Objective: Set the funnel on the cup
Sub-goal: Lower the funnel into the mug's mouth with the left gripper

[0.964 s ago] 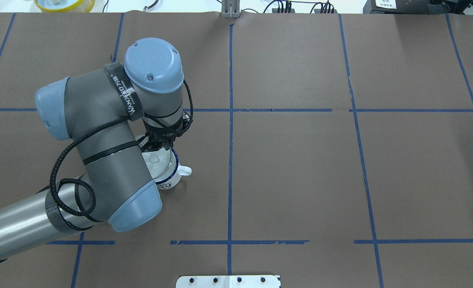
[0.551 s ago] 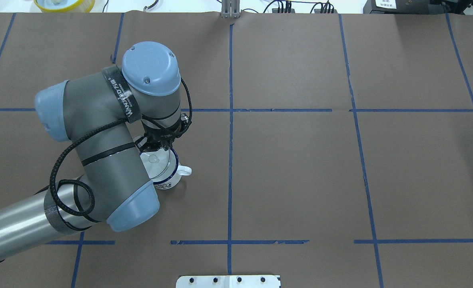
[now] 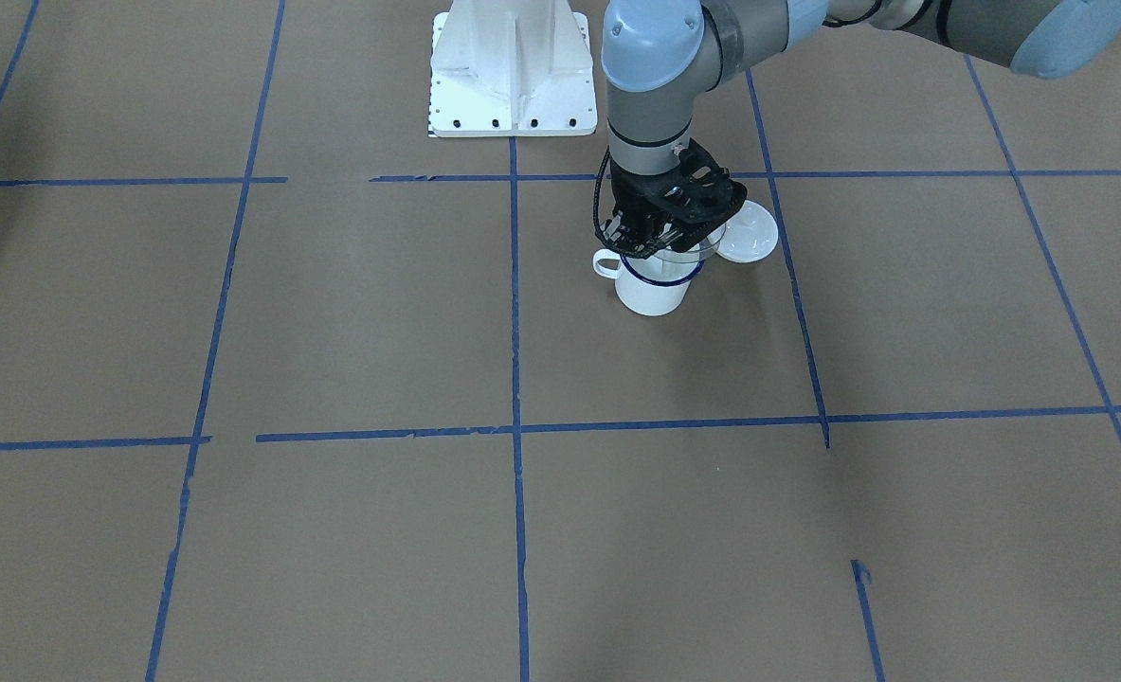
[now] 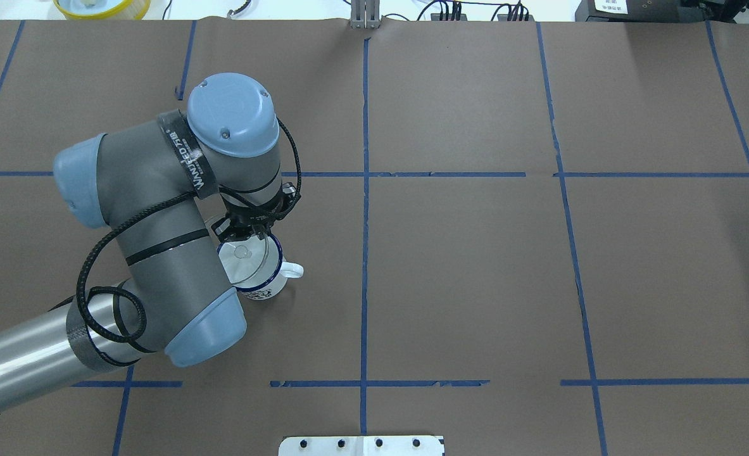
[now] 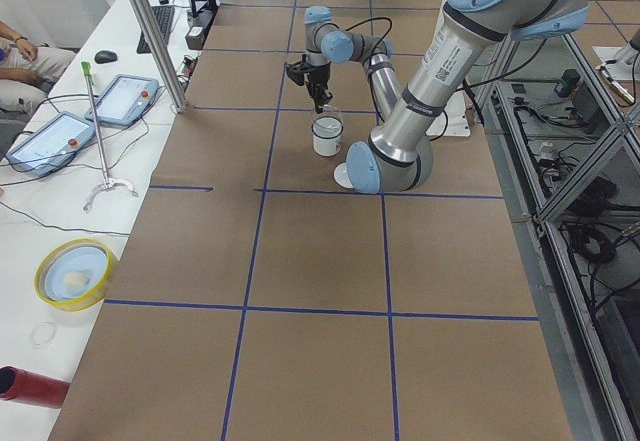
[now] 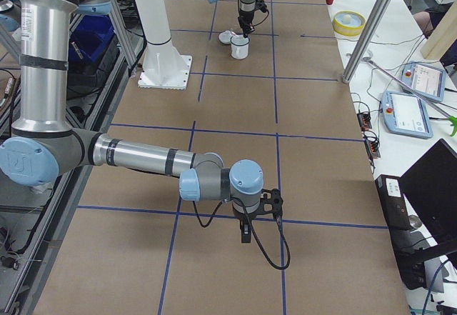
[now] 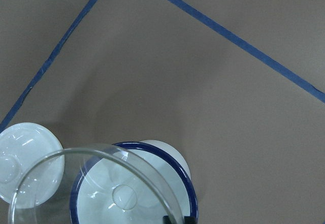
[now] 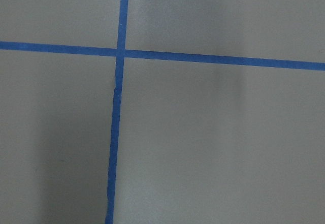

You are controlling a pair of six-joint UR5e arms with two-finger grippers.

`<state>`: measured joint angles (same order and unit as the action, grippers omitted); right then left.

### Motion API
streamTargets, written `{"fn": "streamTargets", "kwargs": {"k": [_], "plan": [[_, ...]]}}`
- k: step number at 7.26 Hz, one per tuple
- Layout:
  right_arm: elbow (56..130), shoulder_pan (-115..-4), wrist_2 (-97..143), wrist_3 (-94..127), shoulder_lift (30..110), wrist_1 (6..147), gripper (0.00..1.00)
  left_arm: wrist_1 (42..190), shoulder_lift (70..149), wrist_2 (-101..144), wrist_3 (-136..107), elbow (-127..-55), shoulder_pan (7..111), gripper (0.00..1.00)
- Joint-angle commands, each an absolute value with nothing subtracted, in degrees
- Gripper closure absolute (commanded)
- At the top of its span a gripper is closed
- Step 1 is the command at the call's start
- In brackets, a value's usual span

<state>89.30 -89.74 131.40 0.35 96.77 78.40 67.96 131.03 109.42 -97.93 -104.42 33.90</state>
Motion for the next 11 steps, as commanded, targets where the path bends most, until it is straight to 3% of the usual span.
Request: {"fn": "streamTargets", "kwargs": {"k": [1, 4, 5, 6, 11], "plan": [[89.30, -89.74, 131.40, 0.35, 96.77, 78.40, 0.00, 69.34, 130.87, 109.42, -97.91, -103.72, 33.84, 0.99], [89.30, -89.74, 131.40, 0.35, 96.77, 78.40, 0.00, 69.87, 130.96, 109.42, -97.91, -103.71, 33.84, 0.94], [89.30, -89.74, 131.40, 0.35, 96.77, 78.40, 0.00, 70.92, 130.96, 109.42, -97.91, -103.01, 33.84, 0.77], [89.30, -89.74, 131.40, 0.35, 96.77, 78.40, 0.00, 71.10, 130.96, 109.42, -98.08, -102.83, 33.75, 0.01], [89.30, -89.74, 131.40, 0.35, 96.77, 78.40, 0.00, 67.70, 127.90, 109.25, -87.17, -108.07, 35.31, 0.00]]}}
